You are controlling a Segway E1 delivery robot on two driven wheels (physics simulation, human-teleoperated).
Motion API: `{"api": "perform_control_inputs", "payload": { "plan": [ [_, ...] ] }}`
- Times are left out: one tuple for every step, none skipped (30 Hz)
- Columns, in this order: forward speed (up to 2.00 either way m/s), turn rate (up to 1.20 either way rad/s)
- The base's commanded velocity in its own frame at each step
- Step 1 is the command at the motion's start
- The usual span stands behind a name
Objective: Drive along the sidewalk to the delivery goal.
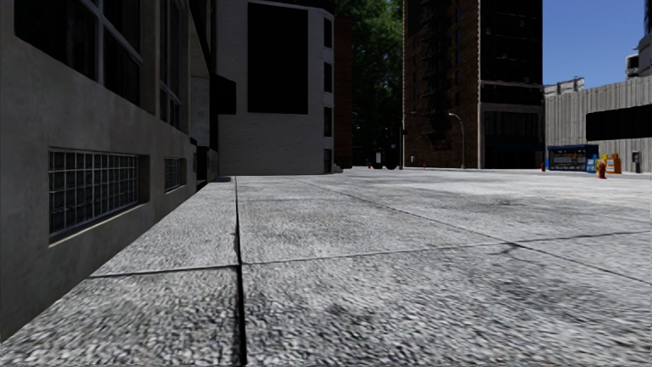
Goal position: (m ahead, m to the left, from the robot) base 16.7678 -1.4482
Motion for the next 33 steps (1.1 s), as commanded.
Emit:
{"api": "perform_control_inputs", "payload": {
  "plan": [
    [2.00,0.61],
    [2.00,0.61],
    [2.00,0.61],
    [2.00,0.61],
    [2.00,0.61],
    [2.00,0.61],
    [2.00,0.61],
    [2.00,0.61],
    [2.00,0.61],
    [2.00,0.61],
    [2.00,0.61],
    [2.00,0.61],
    [2.00,0.61],
    [2.00,0.61],
    [2.00,0.61],
    [2.00,0.61],
    [2.00,0.61],
    [2.00,0.61],
    [2.00,0.61],
    [2.00,0.61],
    [2.00,0.61],
    [2.00,0.03],
    [2.00,0.03],
    [2.00,0.00],
    [2.00,0.00],
    [2.00,0.00],
    [2.00,0.00],
    [2.00,0.00],
    [2.00,0.00],
    [2.00,-0.37],
    [2.00,-1.20],
    [2.00,-1.20],
    [2.00,-1.20]
  ]
}}
